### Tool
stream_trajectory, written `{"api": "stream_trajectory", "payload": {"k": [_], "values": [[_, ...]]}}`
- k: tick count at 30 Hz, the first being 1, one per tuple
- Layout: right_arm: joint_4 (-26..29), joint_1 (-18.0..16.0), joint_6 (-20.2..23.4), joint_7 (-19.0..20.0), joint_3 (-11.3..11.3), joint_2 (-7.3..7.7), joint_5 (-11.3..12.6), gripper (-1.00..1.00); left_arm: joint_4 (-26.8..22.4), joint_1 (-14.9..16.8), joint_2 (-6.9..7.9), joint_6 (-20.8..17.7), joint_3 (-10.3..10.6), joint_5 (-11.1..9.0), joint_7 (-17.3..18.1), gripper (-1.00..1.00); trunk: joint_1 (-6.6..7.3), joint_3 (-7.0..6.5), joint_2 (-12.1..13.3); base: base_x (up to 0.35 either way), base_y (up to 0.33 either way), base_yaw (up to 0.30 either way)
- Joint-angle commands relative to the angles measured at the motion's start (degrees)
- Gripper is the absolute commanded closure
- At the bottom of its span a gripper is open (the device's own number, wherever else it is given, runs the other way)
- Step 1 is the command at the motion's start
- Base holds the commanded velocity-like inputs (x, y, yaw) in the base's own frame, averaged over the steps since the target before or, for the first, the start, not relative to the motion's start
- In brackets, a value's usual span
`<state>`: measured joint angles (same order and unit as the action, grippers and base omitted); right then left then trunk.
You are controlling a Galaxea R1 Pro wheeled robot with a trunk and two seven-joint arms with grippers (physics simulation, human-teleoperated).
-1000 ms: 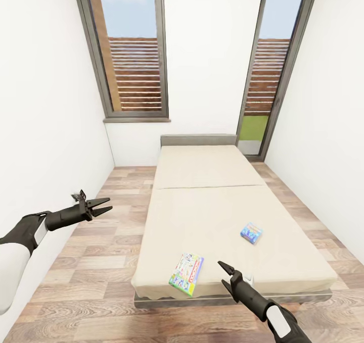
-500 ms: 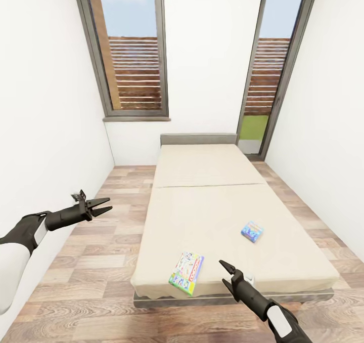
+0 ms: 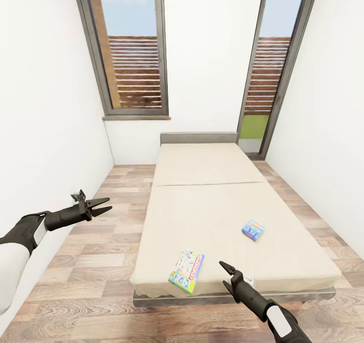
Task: Put all the toys in the child's room - the three board games (two on the bed and one on the table), the two jigsaw puzzles on the table, and the tennis ball on the table - inside the toy box on the table in the child's room.
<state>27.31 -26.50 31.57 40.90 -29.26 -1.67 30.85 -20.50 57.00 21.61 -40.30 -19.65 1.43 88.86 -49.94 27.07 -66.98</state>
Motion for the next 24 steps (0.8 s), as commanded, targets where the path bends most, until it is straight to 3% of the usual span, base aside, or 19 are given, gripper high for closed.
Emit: {"api": "stream_trajectory", "payload": {"k": [1,11,20,24], "values": [[0.0,0.0,0.4,-0.1,-0.3,-0.06,0.2,-1.0,0.0,0.0,0.0,-0.6,-0.1,0.2,0.3,-1.0,-0.23,0.24,-0.5,0.0,0.0,0.0],[0.5,-0.3,1.1,-0.5,0.0,-1.36,-0.1,-1.0,0.0,0.0,0.1,-0.6,-0.2,0.2,0.3,-1.0,-2.42,2.04,-4.5,0.0,0.0,0.0],[0.9,-1.6,0.2,-0.5,0.4,-0.78,-1.2,-1.0,0.0,0.0,0.0,-0.6,-0.2,0.2,0.4,-1.0,-4.4,3.65,-8.1,0.0,0.0,0.0],[0.2,-1.6,-2.2,-2.0,0.5,-0.84,-1.2,-1.0,0.0,0.0,-0.18,-0.6,-0.3,0.2,0.2,-1.0,-5.28,4.37,-9.7,0.0,0.0,0.0]]}}
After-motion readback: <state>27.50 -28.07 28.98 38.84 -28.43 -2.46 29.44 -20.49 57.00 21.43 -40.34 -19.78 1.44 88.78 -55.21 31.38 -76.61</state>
